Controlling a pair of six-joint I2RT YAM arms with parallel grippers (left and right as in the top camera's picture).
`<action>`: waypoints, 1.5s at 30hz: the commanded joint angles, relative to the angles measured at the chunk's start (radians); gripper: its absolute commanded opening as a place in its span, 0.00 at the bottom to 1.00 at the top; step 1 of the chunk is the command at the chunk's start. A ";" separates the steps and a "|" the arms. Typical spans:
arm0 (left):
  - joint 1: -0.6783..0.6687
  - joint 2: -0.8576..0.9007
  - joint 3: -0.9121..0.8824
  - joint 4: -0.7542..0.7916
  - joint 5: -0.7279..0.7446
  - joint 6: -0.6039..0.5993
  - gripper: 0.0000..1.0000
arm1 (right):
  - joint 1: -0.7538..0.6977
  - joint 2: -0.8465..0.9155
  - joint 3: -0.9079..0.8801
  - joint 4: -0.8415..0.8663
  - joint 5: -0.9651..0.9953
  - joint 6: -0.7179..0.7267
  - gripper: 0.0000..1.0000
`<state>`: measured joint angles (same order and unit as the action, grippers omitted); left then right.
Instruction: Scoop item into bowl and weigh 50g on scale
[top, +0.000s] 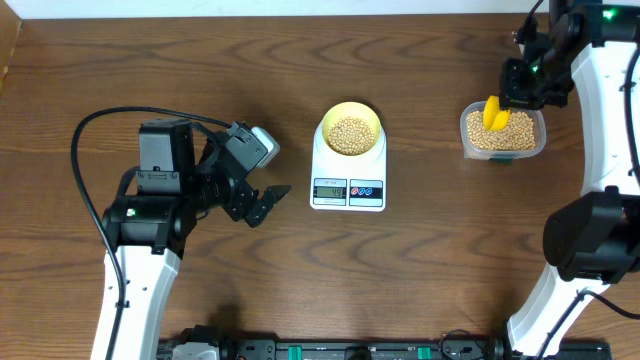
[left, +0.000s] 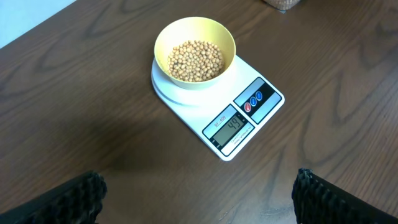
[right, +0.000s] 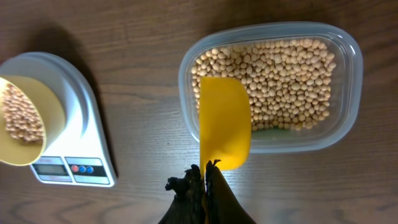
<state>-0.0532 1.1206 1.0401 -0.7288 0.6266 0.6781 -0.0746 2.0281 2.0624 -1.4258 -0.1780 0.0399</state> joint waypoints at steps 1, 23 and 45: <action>0.003 0.004 -0.003 0.000 0.013 0.006 0.98 | 0.010 -0.013 -0.054 0.027 0.018 -0.050 0.01; 0.003 0.004 -0.003 0.000 0.013 0.006 0.98 | 0.049 -0.014 -0.208 0.155 0.014 -0.063 0.01; 0.003 0.004 -0.003 0.000 0.013 0.006 0.98 | -0.086 -0.014 -0.198 0.171 -0.195 -0.084 0.01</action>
<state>-0.0532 1.1206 1.0401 -0.7288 0.6266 0.6781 -0.1394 2.0281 1.8618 -1.2518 -0.3397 -0.0162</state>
